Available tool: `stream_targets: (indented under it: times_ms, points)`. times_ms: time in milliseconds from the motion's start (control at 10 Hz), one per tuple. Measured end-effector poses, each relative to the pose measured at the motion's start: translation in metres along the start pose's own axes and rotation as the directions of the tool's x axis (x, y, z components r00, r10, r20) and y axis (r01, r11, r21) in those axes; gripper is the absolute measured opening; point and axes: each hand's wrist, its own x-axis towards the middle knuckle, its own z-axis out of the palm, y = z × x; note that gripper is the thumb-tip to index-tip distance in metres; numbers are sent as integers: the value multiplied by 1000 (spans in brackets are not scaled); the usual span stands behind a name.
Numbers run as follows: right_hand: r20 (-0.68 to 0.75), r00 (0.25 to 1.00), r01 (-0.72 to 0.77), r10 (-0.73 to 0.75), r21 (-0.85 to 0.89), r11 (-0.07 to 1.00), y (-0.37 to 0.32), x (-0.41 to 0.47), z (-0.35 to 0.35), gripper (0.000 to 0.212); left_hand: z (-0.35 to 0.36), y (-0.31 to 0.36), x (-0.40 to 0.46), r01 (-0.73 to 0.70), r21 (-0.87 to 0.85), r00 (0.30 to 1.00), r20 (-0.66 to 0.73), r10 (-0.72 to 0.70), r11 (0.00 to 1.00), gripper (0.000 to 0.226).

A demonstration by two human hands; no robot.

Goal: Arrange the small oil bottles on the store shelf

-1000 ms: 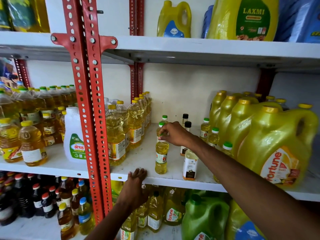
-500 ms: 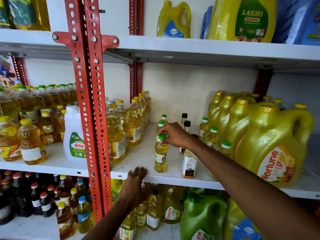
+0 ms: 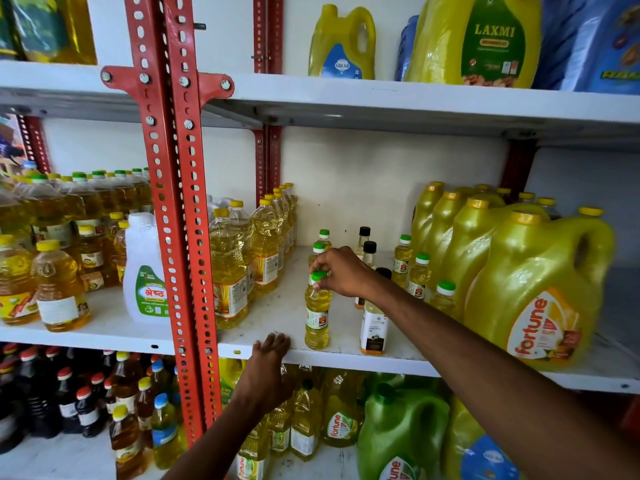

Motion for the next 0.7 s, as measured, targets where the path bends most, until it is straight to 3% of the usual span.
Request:
stream_targets:
  times_ms: [400, 600, 700]
  points:
    - [30, 999, -20, 20, -16, 1000, 3, 3, -1, 37, 0, 1, 1, -21, 35, 1000, 16, 21, 999, 78]
    - [60, 997, -53, 54, -12, 999, 8, 3, 1, 52, -11, 4, 6, -21, 71, 995, 103, 13, 997, 85]
    - [75, 995, -64, 63, 7, 998, 10, -1, 2, 63, -25, 12, 13, -48, 61, 999, 8, 47, 997, 78]
